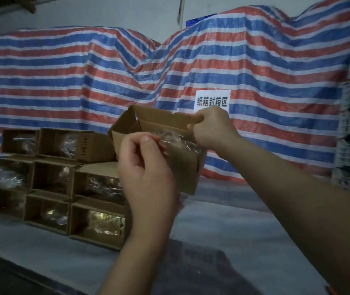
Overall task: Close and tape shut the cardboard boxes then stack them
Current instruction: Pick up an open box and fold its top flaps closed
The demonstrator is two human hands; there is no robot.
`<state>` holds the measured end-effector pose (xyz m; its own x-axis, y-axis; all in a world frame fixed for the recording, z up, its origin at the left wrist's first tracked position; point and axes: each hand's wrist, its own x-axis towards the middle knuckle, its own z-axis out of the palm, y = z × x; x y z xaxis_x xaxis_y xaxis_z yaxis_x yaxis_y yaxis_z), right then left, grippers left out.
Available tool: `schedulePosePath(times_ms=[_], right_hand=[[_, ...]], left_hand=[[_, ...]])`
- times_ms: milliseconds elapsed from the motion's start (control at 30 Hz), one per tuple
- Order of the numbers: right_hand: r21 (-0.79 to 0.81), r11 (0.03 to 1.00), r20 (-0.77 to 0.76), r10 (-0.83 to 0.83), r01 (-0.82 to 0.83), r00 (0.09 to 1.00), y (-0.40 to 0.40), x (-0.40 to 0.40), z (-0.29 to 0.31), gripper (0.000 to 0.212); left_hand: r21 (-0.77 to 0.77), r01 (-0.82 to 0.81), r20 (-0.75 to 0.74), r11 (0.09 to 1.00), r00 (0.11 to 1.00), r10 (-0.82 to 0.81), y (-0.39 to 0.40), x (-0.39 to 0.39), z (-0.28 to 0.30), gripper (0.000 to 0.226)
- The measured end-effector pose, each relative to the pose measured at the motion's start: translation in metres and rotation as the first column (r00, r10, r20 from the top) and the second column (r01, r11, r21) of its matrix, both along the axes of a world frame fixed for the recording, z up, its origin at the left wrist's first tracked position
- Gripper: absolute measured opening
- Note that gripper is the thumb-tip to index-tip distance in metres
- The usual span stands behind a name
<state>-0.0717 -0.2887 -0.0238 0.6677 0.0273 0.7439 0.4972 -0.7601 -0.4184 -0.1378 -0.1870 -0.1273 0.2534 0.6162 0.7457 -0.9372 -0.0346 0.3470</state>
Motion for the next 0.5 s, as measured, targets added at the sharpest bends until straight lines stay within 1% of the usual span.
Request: schedulePosePath(times_ms=[67, 133, 167, 200, 233, 267, 300, 333, 367, 400, 433, 467, 500], right_hand=[[0.037, 0.999, -0.025, -0.006, 0.007, 1.000, -0.032, -0.015, -0.010, 0.010], [0.050, 0.998, -0.060, -0.044, 0.047, 0.997, -0.062, -0.028, -0.019, 0.009], [0.047, 0.997, -0.084, -0.063, 0.067, 0.994, -0.076, -0.033, -0.026, 0.009], [0.038, 0.996, -0.113, -0.080, 0.085, 0.990, -0.089, -0.037, -0.033, 0.009], [0.026, 0.995, -0.145, -0.096, 0.101, 0.985, -0.100, -0.041, -0.042, 0.009], [0.016, 0.993, -0.182, -0.109, 0.114, 0.977, -0.111, -0.043, -0.051, 0.010], [0.009, 0.992, -0.220, -0.117, 0.122, 0.968, -0.119, -0.044, -0.061, 0.012], [0.006, 0.991, -0.257, -0.125, 0.131, 0.958, -0.127, -0.044, -0.069, 0.014], [0.007, 0.990, -0.296, -0.133, 0.141, 0.946, -0.134, -0.043, -0.078, 0.015], [0.010, 0.989, -0.340, -0.133, 0.146, 0.931, -0.141, -0.040, -0.085, 0.014], [0.020, 0.989, -0.392, -0.128, 0.147, 0.911, -0.146, -0.038, -0.092, 0.011], [0.034, 0.989, -0.452, -0.116, 0.147, 0.885, -0.153, -0.036, -0.098, 0.008], [0.054, 0.988, -0.512, -0.098, 0.145, 0.853, -0.159, -0.033, -0.104, 0.008]], left_hand=[[0.130, -0.186, 0.039, 0.974, 0.982, 0.182, 0.007, 0.002, -0.006, 0.018], [0.199, -0.335, 0.062, 0.921, 0.942, 0.329, 0.009, 0.009, -0.007, 0.009], [0.226, -0.376, 0.075, 0.899, 0.927, 0.369, 0.007, 0.014, -0.008, 0.007], [0.254, -0.375, 0.067, 0.891, 0.926, 0.371, 0.005, 0.020, -0.012, 0.011], [0.293, -0.324, 0.034, 0.899, 0.944, 0.329, 0.002, 0.027, -0.016, 0.015], [0.337, -0.216, -0.040, 0.916, 0.969, 0.243, -0.001, 0.034, -0.024, 0.019], [0.366, -0.044, -0.147, 0.930, 0.984, 0.104, -0.006, 0.043, -0.030, 0.024], [0.360, 0.180, -0.301, 0.915, 0.951, -0.069, -0.012, 0.055, -0.032, 0.028], [0.292, 0.379, -0.485, 0.878, 0.850, -0.205, -0.020, 0.069, -0.027, 0.031], [0.259, 0.496, -0.644, 0.829, 0.728, -0.234, -0.026, 0.078, -0.023, 0.034], [0.288, 0.600, -0.722, 0.747, 0.648, -0.242, -0.027, 0.083, -0.022, 0.037], [0.193, 0.676, -0.776, 0.711, 0.549, -0.311, -0.029, 0.094, -0.025, 0.039], [0.192, 0.704, -0.831, 0.684, 0.487, -0.268, -0.036, 0.101, -0.028, 0.040]])
